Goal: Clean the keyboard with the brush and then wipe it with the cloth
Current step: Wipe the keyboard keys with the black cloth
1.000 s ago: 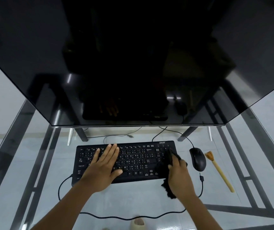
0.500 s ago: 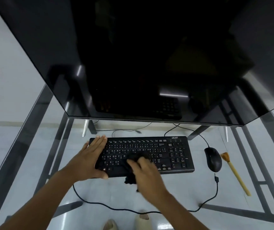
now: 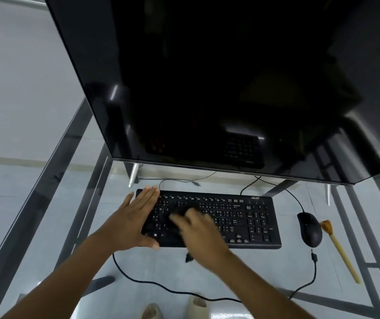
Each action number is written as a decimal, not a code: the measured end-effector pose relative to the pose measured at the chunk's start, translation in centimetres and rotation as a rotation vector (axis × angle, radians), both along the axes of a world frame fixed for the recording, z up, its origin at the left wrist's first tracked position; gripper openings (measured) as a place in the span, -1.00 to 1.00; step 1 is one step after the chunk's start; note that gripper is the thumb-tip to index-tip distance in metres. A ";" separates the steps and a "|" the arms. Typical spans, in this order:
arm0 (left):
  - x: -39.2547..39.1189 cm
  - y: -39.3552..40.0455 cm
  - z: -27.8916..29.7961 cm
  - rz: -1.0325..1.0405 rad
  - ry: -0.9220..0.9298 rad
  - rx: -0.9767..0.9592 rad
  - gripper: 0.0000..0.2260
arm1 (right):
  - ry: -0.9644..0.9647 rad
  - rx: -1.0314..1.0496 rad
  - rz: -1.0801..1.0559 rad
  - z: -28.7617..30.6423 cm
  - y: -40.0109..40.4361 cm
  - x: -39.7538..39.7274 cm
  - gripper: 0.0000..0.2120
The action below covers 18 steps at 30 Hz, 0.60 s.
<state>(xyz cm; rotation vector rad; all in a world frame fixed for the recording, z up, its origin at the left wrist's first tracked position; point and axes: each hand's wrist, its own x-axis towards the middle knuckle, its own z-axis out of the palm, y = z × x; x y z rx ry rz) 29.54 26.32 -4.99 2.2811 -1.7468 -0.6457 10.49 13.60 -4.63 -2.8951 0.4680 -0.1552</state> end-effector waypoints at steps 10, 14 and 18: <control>0.9 0.5 -0.3 0.019 0.063 -0.032 0.20 | -0.056 0.097 -0.421 0.3 -1.0 2.4 -0.61; 1.0 0.9 -0.4 0.030 0.091 -0.056 0.20 | -0.051 0.038 0.002 -0.8 3.3 2.5 -0.46; 1.3 1.0 -0.6 0.051 0.119 -0.060 0.20 | -0.060 0.072 -0.217 -0.4 -0.6 3.6 -0.52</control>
